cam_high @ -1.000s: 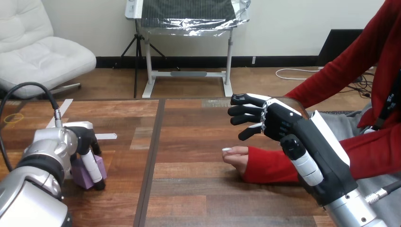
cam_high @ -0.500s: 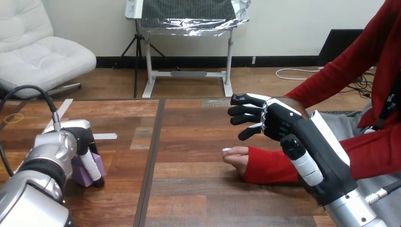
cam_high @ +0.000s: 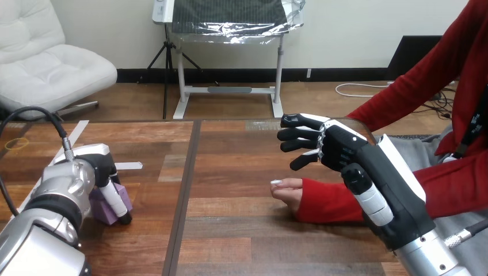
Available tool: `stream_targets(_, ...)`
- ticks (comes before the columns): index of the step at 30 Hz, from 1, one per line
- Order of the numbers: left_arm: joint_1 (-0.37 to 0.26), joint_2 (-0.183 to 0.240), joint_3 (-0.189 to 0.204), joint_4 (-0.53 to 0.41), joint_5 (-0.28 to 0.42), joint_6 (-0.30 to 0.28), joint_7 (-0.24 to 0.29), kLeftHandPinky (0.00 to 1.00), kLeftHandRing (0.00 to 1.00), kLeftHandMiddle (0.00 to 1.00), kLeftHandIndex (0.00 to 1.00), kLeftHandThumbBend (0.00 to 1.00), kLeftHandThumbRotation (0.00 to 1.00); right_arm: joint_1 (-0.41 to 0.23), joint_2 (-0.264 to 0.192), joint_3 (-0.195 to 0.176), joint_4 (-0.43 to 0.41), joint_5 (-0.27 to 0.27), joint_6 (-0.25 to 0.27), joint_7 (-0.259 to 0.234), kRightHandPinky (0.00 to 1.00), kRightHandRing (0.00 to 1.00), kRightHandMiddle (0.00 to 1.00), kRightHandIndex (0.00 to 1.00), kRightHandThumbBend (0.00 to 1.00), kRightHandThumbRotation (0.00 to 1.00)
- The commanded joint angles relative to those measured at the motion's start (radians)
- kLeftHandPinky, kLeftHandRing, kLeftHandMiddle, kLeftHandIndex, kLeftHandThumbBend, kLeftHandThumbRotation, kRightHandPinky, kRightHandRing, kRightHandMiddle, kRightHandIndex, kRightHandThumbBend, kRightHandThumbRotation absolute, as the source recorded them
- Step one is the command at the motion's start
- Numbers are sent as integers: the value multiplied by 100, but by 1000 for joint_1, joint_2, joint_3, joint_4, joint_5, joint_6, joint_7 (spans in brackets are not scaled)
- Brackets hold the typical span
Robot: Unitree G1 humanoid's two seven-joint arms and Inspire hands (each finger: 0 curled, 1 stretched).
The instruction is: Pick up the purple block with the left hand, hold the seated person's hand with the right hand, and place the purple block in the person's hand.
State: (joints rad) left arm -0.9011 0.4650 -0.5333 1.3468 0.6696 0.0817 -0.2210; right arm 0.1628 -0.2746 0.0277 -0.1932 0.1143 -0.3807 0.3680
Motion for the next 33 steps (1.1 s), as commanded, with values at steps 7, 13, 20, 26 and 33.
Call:
stream_targets(7, -38, 2, 25, -12, -16, 10, 42, 27, 36, 46, 48, 73, 0, -24, 5, -17, -52, 8, -22, -10, 60, 73, 76, 79, 100, 100)
stream_targets(13, -37, 1, 33, -13, -26, 18, 52, 26, 34, 45, 47, 75, 0, -25, 8, -17, -48, 12, -24, -10, 60, 73, 76, 79, 100, 100)
stream_targets(20, -37, 2, 38, -16, -29, 16, 58, 27, 36, 46, 47, 76, 0, -29, 7, -18, -37, 9, -33, -8, 60, 73, 76, 79, 100, 100)
stream_targets(26, -40, 5, 53, -24, -41, 14, 69, 29, 37, 46, 46, 77, 0, -33, 2, -19, -32, 6, -33, -7, 60, 73, 76, 79, 100, 100)
stream_targets(33, -41, 8, 80, -36, -68, 5, 87, 33, 41, 48, 47, 77, 0, -34, 2, -21, -25, 0, -32, -11, 61, 74, 76, 79, 100, 100)
